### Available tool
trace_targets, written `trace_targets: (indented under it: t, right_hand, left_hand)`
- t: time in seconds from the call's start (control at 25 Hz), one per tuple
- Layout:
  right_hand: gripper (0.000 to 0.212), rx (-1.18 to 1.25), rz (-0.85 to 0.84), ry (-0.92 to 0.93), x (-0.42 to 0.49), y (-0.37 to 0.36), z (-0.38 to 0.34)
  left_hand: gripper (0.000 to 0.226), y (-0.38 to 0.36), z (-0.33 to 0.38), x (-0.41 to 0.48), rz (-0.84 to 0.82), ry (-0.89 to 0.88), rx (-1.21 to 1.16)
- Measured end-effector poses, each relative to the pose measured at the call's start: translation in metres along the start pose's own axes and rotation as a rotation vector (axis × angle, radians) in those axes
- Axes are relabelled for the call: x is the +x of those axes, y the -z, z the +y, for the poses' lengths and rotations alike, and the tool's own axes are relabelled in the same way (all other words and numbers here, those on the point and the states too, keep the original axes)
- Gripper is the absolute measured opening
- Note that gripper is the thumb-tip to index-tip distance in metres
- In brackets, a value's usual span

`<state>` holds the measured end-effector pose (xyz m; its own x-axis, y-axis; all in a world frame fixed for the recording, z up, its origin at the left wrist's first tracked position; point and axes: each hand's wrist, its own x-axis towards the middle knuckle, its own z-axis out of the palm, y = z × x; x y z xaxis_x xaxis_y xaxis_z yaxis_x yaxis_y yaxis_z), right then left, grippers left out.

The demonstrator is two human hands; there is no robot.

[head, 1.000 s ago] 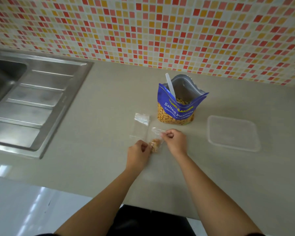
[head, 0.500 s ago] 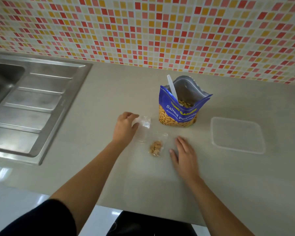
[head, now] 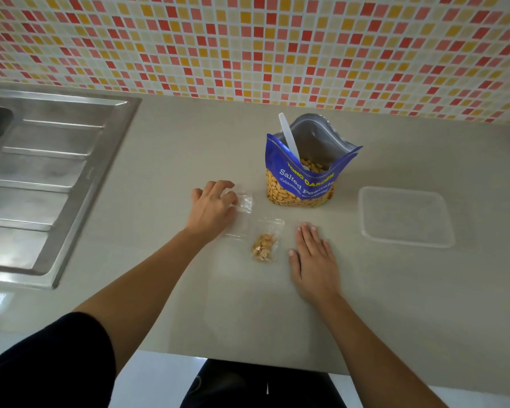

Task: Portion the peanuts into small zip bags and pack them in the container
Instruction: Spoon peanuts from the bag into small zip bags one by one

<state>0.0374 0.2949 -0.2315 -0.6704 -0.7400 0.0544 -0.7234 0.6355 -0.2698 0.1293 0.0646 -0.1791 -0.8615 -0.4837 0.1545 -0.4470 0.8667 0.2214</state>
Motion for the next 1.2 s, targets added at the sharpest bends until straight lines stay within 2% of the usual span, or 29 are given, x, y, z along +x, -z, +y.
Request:
trace_targets:
  t: [0.12, 0.24, 0.28, 0.36, 0.44, 0.56, 0.68, 0.88, 1.0, 1.2]
  right_hand:
    - [0.059, 0.128, -0.008, -0.007, 0.001, 0.000, 0.002]
    - [0.059, 0.390, 0.069, -0.075, 0.002, 0.015, -0.001]
    - [0.058, 0.485, 0.107, -0.101, 0.003, 0.021, -0.004]
    - [0.056, 0.732, 0.122, -0.166, 0.003, 0.038, -0.017]
    - [0.057, 1.086, 0.001, -0.242, 0.008, 0.057, -0.035]
    - [0.062, 1.427, -0.096, -0.323, 0.016, 0.072, -0.053]
    - [0.063, 1.482, 0.004, -0.445, 0.023, 0.079, -0.050]
    - [0.063, 1.433, 0.065, -0.435, 0.029, 0.090, -0.032]
    - [0.062, 1.398, 0.089, -0.404, 0.027, 0.096, -0.027]
    - [0.061, 1.385, 0.093, -0.374, 0.025, 0.100, -0.020]
  left_hand:
    - [0.005, 0.019, -0.001, 0.005, 0.001, -0.126, 0.020]
    - [0.020, 0.055, 0.001, 0.008, -0.048, -0.239, -0.075]
    - [0.019, 0.066, 0.003, 0.007, -0.081, -0.201, -0.187]
    - [0.011, 0.081, 0.012, 0.002, -0.202, 0.022, -0.520]
    - [0.019, 0.087, 0.025, -0.006, -0.341, 0.278, -0.907]
    - [0.019, 0.079, 0.045, -0.016, -0.365, 0.472, -1.230]
    - [0.012, 0.071, 0.061, -0.022, -0.343, 0.581, -1.415]
    - [0.018, 0.065, 0.075, -0.020, -0.384, 0.737, -1.691]
    - [0.015, 0.064, 0.079, -0.018, -0.396, 0.743, -1.708]
    - [0.019, 0.063, 0.080, -0.016, -0.390, 0.667, -1.603]
